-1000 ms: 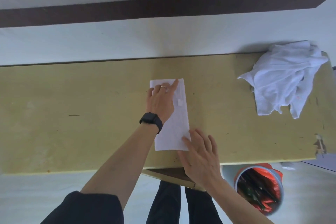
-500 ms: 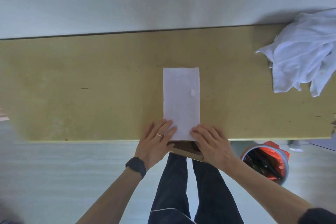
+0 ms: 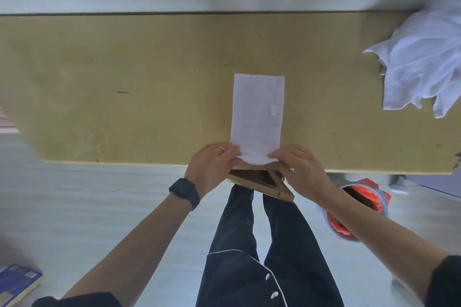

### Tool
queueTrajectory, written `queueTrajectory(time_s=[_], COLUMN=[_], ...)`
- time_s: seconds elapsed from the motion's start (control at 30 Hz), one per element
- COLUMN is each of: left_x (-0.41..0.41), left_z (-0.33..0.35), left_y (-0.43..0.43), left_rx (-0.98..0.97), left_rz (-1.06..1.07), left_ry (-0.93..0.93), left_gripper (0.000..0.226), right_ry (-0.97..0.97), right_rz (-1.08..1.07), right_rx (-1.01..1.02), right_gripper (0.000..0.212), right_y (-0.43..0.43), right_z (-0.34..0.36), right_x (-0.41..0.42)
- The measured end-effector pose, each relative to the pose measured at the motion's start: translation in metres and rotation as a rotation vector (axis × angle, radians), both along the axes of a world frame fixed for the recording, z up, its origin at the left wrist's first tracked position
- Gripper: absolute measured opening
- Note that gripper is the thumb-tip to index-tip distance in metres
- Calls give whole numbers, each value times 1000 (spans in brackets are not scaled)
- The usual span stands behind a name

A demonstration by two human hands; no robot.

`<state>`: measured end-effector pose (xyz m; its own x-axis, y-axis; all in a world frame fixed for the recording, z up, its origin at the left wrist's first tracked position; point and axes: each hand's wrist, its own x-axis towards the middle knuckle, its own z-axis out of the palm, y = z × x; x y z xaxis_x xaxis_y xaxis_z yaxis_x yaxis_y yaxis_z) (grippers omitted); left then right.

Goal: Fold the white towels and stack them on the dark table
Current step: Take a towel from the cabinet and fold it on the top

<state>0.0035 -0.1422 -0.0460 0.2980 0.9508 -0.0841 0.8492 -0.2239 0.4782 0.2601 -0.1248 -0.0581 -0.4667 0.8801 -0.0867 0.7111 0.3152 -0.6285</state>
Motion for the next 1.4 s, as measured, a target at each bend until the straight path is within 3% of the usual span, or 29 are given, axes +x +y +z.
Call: queueTrajectory(time_s=[0.13, 0.23, 0.4, 0.67, 1.17, 1.4], left_x=[0, 2, 9, 17, 16, 18], left_z=[33, 39, 21, -2, -8, -6], left_y=[51, 96, 150, 168, 178, 165], left_rx=[-387, -418, -414, -396, -298, -235], left_rz=[271, 437, 567, 630, 441, 273], left_ry=[-133, -336, -373, -283, -4, 206], left_gripper=[23, 18, 14, 19, 21, 24], right_ry=[64, 216, 270, 199, -20, -142], right_rz=[-354, -587, -774, -860, -857, -754], right_rx=[-328, -436, -484, -495, -502, -357], right_gripper=[18, 18, 22, 6, 18, 15], right_y=[34, 72, 125, 142, 154, 155], right_z=[29, 33, 21, 7, 11, 7], right_x=[-14, -22, -40, -52, -57, -58])
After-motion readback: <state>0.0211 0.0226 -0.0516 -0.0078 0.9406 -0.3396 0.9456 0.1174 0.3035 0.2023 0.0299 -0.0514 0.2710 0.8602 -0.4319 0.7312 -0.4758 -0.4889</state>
